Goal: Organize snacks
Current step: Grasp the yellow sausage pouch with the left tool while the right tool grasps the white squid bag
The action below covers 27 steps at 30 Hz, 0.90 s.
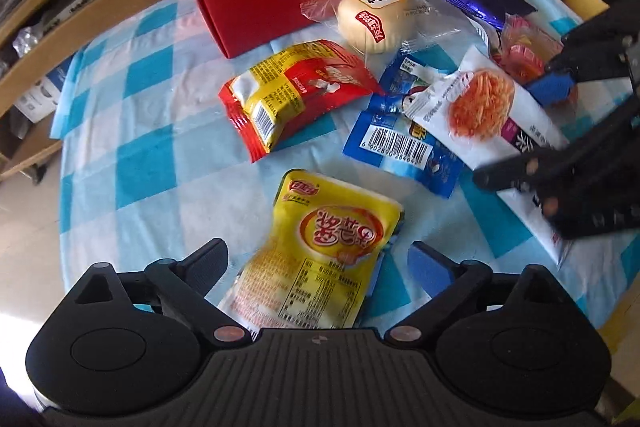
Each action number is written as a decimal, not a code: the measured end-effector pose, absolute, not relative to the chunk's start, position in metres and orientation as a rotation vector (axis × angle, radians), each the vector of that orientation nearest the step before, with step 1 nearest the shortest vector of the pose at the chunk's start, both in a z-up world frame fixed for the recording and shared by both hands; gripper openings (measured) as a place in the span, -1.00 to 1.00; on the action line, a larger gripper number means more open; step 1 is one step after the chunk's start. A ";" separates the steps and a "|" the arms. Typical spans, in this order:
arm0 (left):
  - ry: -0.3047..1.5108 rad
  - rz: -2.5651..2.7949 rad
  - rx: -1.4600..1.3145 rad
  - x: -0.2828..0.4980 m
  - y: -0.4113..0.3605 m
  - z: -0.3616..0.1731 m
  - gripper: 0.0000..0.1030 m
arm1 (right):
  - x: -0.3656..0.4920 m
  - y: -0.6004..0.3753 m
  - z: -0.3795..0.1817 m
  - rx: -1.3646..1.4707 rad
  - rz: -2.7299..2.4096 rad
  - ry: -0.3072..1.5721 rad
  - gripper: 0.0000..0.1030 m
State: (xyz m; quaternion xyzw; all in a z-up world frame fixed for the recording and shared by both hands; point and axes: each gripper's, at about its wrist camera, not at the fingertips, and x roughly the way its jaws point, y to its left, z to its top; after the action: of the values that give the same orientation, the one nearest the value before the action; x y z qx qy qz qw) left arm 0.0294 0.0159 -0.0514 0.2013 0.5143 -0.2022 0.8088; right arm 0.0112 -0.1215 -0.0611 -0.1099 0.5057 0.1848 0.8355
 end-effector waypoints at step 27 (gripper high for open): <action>1.088 -0.349 0.172 0.037 0.005 -0.010 -0.58 | -0.016 -0.164 -0.017 -0.156 0.246 0.915 0.31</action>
State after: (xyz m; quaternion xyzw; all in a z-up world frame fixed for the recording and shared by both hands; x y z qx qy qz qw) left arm 0.0367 0.0045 -0.0097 0.0811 0.5141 -0.1652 0.8378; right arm -0.0163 -0.1643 -0.0168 -0.0752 0.4400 0.1184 0.8870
